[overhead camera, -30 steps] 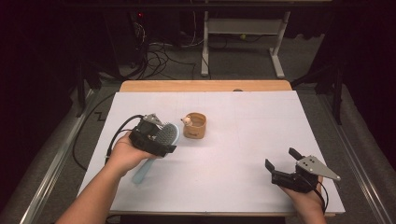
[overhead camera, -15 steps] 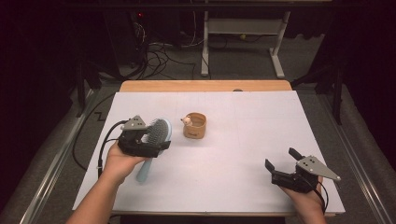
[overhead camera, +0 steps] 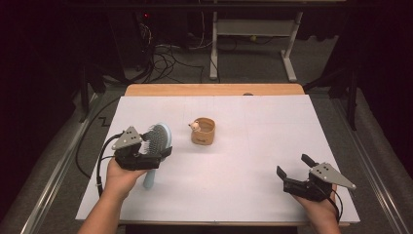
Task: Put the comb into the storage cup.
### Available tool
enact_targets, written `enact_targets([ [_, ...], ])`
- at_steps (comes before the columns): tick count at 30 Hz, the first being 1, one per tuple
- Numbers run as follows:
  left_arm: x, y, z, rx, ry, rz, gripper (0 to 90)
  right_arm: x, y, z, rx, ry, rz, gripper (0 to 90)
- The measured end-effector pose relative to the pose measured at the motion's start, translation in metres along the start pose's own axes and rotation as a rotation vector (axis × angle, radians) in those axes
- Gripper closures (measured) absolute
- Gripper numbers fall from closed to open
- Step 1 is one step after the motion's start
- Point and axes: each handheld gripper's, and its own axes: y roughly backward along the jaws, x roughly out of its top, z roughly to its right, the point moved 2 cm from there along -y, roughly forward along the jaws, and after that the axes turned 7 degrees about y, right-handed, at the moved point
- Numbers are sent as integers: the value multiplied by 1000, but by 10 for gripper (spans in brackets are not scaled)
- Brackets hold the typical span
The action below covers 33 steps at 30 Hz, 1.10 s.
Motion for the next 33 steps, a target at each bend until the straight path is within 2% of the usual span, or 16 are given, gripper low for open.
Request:
enact_targets([
  [8, -5, 8, -2, 0, 8, 90, 208, 0, 0, -1, 3, 0, 7, 54],
  [18, -11, 16, -5, 5, 15, 173, 208, 1, 1, -1, 1, 2, 11, 54],
  [33, -16, 22, -5, 3, 4, 248, 208, 1, 1, -2, -1, 4, 11, 54],
])
